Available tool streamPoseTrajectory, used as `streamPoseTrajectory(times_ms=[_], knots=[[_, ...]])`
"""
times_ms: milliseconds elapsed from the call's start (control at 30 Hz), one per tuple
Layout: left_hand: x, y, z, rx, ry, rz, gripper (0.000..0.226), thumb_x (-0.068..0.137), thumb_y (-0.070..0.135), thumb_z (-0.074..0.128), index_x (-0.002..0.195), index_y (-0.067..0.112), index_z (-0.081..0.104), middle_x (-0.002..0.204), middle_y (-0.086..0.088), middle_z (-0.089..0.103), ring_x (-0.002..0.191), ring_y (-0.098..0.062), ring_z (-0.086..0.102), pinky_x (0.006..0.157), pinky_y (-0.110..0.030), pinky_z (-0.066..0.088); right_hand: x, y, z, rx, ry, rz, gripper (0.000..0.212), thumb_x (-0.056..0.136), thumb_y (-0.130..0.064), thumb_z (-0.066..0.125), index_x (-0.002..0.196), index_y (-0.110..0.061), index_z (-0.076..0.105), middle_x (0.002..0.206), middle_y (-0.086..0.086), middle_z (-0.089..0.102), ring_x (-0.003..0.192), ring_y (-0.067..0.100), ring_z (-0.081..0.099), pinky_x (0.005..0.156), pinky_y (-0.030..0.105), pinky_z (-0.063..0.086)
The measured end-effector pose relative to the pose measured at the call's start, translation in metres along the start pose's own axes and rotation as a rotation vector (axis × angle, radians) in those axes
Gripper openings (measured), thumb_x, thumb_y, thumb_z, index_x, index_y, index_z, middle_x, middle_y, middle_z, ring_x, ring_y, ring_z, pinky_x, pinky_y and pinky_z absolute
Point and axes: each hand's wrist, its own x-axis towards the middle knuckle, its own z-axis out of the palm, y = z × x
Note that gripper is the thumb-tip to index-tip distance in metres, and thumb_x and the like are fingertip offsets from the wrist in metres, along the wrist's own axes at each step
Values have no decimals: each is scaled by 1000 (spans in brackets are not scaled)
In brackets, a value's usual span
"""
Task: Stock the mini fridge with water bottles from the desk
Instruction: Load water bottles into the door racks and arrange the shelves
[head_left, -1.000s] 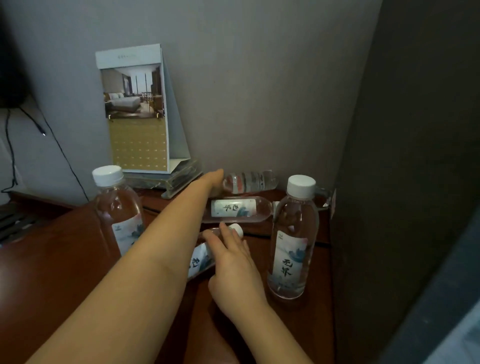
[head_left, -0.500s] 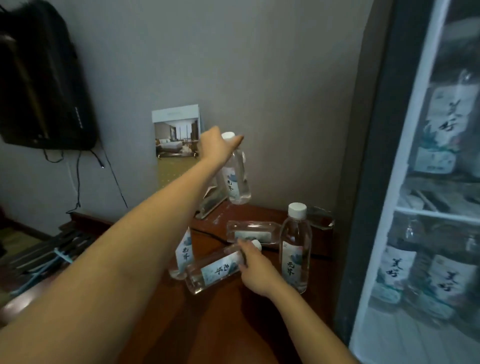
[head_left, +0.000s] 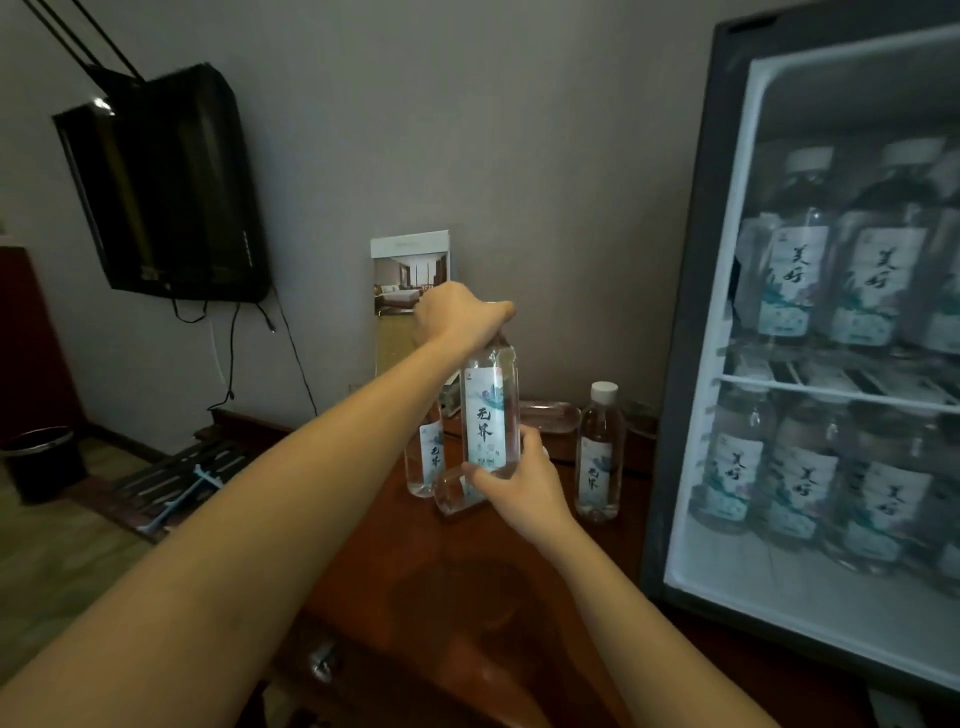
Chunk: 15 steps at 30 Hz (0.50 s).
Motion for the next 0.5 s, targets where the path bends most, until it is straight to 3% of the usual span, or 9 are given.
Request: streamPoseTrajectory(times_ms=[100,267,400,500], knots=[[-18,-14,1,17,-124,0,45,80,52,57,63,11,67,58,3,60,61,-13,58,60,-26,49,-23,5,-5,-41,-45,35,60,74,-31,76,117,-25,34,97,-17,53,81,-2,56,57,11,47],[-52,-33,22,56,-332,39,56,84,64,47,55,17,42,51,3,42,47,-13,42,56,-26,39,-53,36,-10,-31,-114,123,60,73,-22,77,114,-26,33,104,-12,55,84,-1,56,58,11,48],[-63,-49,36,-208,-479,-22,44,98,39,37,65,12,51,56,-2,50,48,-12,48,49,-23,40,-63,55,-17,44,-131,186,54,77,-20,75,115,-22,37,101,-14,55,82,-2,57,62,14,51],[-63,-61,56,-130,-541,-10,31,97,23,42,77,7,60,64,-3,55,53,-12,49,46,-22,39,-60,67,-23,57,-123,185,56,78,-13,74,116,-21,35,102,-14,54,89,2,58,68,17,55]])
